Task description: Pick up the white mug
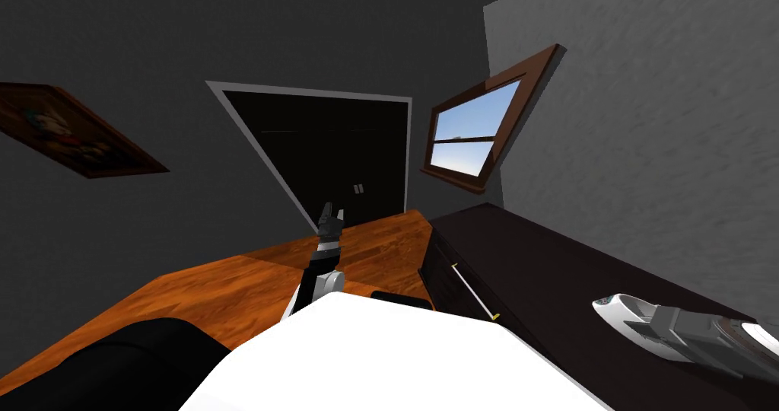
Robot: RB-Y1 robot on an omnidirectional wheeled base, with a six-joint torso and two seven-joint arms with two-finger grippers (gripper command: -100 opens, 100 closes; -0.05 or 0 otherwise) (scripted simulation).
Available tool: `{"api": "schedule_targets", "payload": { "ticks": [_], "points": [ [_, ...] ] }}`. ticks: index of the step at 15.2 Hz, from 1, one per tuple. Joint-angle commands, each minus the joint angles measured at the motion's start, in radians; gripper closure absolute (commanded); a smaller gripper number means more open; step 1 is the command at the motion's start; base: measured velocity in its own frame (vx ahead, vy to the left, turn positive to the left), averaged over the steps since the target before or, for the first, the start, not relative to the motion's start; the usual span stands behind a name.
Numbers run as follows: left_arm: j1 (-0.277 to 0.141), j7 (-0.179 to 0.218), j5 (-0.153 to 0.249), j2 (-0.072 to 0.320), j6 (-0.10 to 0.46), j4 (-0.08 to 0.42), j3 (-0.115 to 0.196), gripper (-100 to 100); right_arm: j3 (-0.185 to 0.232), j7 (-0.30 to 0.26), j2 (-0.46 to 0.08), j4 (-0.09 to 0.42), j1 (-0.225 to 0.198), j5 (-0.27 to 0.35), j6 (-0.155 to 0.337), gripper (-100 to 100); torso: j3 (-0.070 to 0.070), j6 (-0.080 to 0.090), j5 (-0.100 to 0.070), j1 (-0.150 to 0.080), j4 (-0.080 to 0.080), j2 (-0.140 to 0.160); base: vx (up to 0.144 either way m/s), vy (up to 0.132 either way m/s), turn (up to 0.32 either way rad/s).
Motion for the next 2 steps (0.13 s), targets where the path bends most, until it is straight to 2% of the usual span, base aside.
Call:
{"api": "schedule_targets", "payload": {
  "ticks": [1,2],
  "points": [
    [0.000,0.000,0.000,0.000,0.000,0.000,0.000,0,-0.006,-0.003,-0.028,-0.013,0.010,-0.017,-0.008,100,0.000,0.000,0.000,0.000,0.000,0.000,-0.023,0.000,-0.060],
    [0.000,0.000,0.000,0.000,0.000,0.000,0.000,0,-0.003,-0.002,-0.012,-0.005,0.003,-0.006,-0.004,100,0.000,0.000,0.000,0.000,0.000,0.000,-0.012,-0.002,-0.021]
  ]
}}
